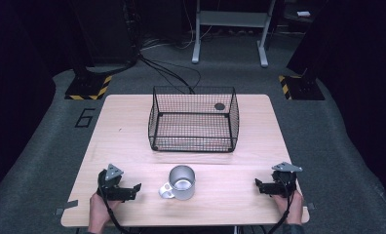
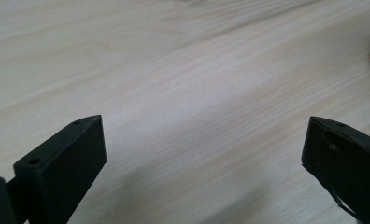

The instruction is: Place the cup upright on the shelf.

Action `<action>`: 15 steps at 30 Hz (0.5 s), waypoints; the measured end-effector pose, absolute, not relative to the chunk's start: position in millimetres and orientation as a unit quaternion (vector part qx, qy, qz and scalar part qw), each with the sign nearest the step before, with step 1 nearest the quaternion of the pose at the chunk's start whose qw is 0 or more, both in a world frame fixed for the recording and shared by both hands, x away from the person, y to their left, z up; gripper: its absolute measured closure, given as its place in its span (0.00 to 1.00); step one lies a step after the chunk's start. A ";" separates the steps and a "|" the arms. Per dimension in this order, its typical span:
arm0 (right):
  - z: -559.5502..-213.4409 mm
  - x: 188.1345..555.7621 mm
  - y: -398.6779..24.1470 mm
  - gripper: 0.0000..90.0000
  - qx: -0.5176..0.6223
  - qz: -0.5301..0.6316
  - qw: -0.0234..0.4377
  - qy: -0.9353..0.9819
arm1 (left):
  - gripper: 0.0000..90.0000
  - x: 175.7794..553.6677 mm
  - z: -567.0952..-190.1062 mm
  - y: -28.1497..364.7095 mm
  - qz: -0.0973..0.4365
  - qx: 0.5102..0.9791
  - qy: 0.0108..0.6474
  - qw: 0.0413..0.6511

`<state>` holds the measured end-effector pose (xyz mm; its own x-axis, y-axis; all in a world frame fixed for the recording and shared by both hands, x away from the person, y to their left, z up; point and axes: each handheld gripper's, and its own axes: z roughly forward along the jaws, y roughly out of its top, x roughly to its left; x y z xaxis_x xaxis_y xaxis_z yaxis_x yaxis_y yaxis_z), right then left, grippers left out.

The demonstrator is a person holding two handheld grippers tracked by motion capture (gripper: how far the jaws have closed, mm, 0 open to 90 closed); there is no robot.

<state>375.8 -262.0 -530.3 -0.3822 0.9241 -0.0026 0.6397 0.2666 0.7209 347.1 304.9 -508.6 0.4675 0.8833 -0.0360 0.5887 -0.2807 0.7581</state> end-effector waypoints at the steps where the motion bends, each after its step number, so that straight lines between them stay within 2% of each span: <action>1: -530.3 375.8 -262.0 0.00 0.511 0.325 0.219 0.765 | 0.00 347.1 -508.6 304.9 0.201 0.774 0.475 0.366; 15: -530.0 376.8 -260.7 0.00 0.515 0.325 0.216 0.763 | 0.00 348.1 -447.6 294.8 0.205 0.764 0.435 0.430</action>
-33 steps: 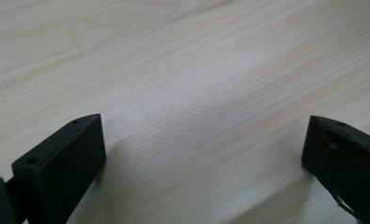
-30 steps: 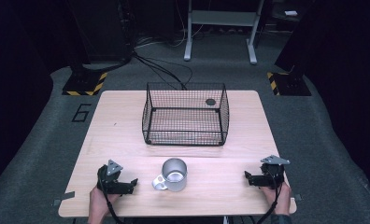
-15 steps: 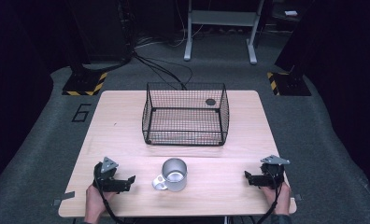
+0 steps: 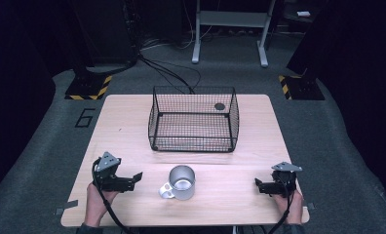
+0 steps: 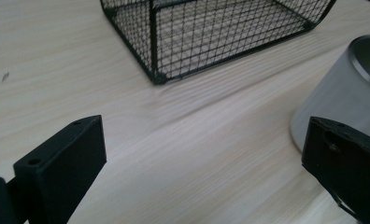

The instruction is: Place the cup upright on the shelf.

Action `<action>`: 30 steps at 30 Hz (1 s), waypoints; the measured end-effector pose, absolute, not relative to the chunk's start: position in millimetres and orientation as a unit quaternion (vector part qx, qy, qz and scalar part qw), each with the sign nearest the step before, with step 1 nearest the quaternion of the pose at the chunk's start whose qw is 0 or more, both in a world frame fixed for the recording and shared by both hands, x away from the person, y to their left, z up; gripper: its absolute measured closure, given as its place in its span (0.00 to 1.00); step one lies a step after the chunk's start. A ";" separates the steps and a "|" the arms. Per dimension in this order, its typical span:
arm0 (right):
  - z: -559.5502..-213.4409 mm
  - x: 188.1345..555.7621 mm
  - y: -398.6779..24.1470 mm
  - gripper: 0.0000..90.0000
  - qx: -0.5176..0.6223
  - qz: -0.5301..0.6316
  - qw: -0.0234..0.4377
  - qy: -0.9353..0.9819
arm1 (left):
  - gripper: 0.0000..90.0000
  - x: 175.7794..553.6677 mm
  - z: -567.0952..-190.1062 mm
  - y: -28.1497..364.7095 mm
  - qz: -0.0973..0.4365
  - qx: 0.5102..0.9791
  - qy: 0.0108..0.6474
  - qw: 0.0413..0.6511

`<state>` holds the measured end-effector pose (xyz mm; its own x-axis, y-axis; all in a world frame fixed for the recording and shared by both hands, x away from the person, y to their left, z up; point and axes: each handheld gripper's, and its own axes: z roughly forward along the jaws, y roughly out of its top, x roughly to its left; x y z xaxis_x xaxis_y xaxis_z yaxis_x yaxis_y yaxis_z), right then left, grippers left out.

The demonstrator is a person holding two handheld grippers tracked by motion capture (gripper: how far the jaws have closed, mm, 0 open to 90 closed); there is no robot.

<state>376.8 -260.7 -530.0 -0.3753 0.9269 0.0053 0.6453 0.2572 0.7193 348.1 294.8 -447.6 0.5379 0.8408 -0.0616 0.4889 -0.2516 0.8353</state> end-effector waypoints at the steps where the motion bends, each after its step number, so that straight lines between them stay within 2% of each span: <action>1: -530.0 376.8 -260.7 0.00 0.515 0.325 0.216 0.763 | 0.00 348.3 -442.0 291.9 0.202 0.766 0.429 0.434; 6: -530.0 376.9 -260.9 0.00 0.515 0.323 0.218 0.764 | 0.00 347.4 -421.4 274.3 0.197 0.776 0.397 0.449; 13: -530.0 376.9 -260.9 0.00 0.515 0.323 0.218 0.764 | 0.00 345.7 -413.0 250.0 0.190 0.785 0.368 0.461; 20: -530.1 376.9 -261.0 0.00 0.514 0.323 0.218 0.764 | 0.00 341.0 -420.0 215.4 0.163 0.807 0.336 0.458; 30: -530.0 376.6 -260.7 0.00 0.516 0.323 0.217 0.763 | 0.00 341.1 -431.8 185.2 0.138 0.830 0.308 0.444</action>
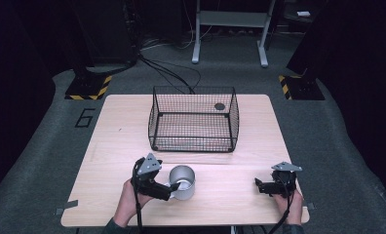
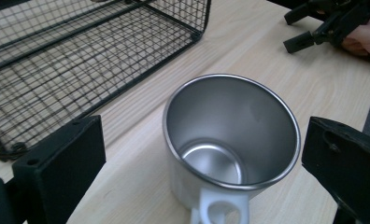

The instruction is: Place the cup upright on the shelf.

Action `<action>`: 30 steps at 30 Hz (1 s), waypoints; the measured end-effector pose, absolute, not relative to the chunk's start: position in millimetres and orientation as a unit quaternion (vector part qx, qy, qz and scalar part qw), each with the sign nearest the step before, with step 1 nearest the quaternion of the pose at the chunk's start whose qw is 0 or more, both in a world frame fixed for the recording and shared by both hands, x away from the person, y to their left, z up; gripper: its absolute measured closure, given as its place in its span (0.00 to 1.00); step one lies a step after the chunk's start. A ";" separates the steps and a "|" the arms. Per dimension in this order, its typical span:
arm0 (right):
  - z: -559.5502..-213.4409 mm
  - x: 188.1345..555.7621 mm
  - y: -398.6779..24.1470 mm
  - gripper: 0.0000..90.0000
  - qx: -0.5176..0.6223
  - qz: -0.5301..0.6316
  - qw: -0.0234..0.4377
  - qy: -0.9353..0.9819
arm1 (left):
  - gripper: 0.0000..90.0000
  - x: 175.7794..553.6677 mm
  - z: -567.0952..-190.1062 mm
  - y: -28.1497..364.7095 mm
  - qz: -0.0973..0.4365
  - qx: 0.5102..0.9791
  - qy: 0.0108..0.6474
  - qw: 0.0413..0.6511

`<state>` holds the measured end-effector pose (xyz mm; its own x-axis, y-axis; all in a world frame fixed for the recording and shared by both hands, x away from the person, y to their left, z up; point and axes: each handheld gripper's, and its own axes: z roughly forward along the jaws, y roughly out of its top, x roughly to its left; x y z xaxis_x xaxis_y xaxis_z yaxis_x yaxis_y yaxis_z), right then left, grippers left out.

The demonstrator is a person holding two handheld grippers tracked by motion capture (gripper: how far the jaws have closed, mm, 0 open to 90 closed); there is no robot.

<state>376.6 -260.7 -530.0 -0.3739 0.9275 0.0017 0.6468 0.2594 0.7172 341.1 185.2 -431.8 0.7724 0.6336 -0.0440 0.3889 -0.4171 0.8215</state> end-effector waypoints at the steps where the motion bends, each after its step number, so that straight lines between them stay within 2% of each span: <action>1: -530.0 376.6 -260.7 0.00 0.515 0.323 0.217 0.763 | 0.00 342.2 -434.2 179.0 0.138 0.836 0.303 0.437; 24: -530.0 376.6 -260.6 0.00 0.516 0.323 0.217 0.763 | 0.00 347.3 -453.5 148.3 0.133 0.858 0.293 0.401; 30: -530.0 376.6 -260.7 0.00 0.516 0.323 0.218 0.763 | 0.06 347.3 -455.5 145.4 0.147 0.856 0.292 0.400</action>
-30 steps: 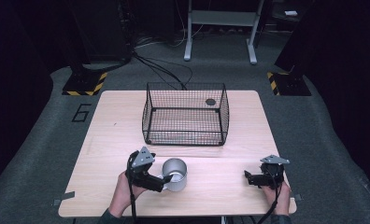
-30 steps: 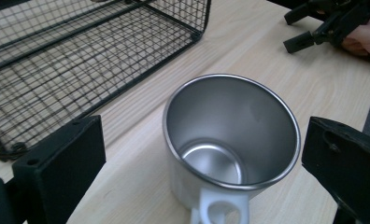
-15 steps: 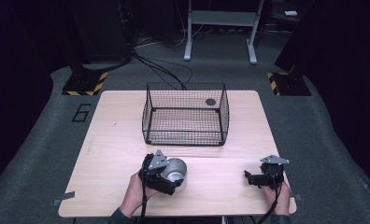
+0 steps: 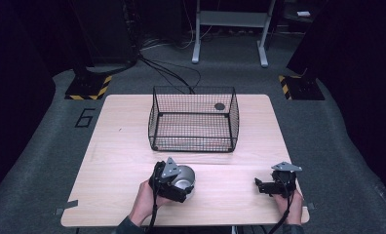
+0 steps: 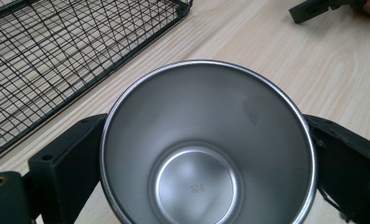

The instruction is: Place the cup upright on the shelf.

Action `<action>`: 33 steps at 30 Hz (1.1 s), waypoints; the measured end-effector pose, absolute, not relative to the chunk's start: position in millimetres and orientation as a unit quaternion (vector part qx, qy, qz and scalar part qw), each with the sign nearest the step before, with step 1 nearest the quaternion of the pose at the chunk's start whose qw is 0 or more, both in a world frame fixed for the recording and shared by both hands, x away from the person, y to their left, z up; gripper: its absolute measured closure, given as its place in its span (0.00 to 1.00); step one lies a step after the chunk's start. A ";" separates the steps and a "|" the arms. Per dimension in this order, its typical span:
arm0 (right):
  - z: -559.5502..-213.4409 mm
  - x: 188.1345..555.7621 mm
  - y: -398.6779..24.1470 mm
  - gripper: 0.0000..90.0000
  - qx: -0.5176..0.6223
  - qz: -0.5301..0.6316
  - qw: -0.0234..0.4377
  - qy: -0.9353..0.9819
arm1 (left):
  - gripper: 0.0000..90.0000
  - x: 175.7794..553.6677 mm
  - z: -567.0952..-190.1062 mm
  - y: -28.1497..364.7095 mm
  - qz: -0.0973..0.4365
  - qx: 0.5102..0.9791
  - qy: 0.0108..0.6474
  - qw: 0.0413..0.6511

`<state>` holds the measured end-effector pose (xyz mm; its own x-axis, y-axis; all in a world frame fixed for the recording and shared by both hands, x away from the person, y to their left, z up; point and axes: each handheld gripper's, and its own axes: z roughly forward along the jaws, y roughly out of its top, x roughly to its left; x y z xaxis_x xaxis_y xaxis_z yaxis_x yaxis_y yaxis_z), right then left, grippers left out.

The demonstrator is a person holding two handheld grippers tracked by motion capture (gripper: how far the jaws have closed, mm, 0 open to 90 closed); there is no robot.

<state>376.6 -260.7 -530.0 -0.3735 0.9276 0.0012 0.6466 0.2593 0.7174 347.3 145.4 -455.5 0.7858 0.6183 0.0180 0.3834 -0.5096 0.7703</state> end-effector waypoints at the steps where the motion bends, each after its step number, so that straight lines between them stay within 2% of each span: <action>1: -530.0 376.6 -260.6 0.00 0.516 0.323 0.217 0.763 | 0.06 347.3 -455.5 145.4 0.147 0.856 0.292 0.400; 22: -530.0 377.3 -261.1 0.00 0.513 0.323 0.219 0.765 | 0.07 346.8 -456.2 148.9 0.148 0.854 0.291 0.405; 33: -530.0 377.3 -261.2 0.00 0.513 0.323 0.219 0.765 | 0.07 351.1 -444.9 160.9 0.147 0.848 0.290 0.419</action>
